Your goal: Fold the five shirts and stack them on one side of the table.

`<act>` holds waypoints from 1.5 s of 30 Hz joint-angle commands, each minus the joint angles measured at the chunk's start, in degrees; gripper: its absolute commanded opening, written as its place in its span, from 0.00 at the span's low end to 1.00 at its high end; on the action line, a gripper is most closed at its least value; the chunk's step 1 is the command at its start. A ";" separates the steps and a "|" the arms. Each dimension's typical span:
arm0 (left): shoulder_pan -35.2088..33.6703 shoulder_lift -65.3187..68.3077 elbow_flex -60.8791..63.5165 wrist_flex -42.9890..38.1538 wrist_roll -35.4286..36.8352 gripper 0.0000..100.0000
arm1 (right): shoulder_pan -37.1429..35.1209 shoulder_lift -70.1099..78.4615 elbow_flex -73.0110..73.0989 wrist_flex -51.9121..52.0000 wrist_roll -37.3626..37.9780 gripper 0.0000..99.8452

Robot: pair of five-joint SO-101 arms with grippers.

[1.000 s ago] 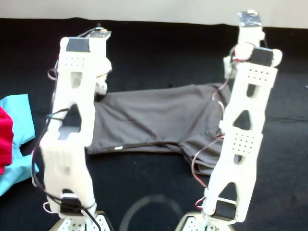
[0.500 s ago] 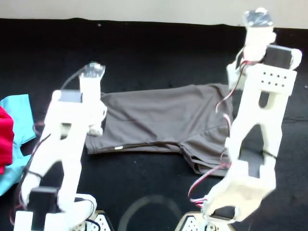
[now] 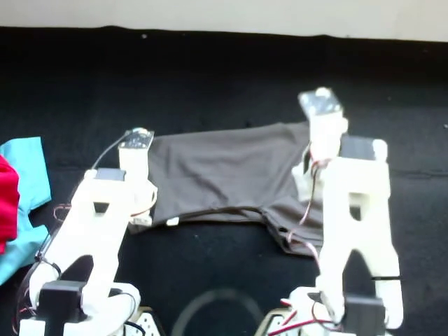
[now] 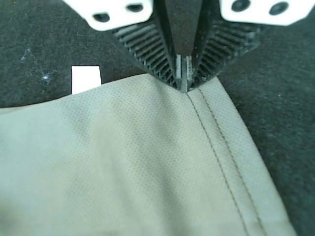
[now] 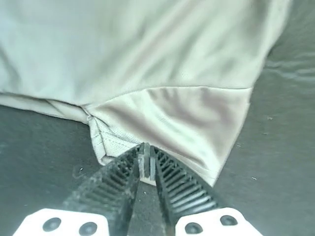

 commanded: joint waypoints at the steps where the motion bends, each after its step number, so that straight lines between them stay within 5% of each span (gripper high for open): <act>1: 0.48 -1.71 1.19 -1.76 -0.18 0.01 | -0.40 -5.41 12.44 -6.73 3.16 0.01; 16: 0.48 -1.71 6.29 -7.82 -0.18 0.01 | -0.13 -10.51 37.85 -21.41 13.54 0.01; 30: 0.48 -1.63 6.29 -7.91 -0.18 0.01 | -0.22 -10.42 11.82 5.41 14.15 0.01; 36: 0.48 -1.63 6.29 -7.91 -0.09 0.01 | -0.31 -9.89 11.30 8.13 31.47 0.20; 45: 0.48 -1.63 6.29 -8.00 -0.09 0.01 | -0.48 -9.89 21.32 3.74 39.74 0.22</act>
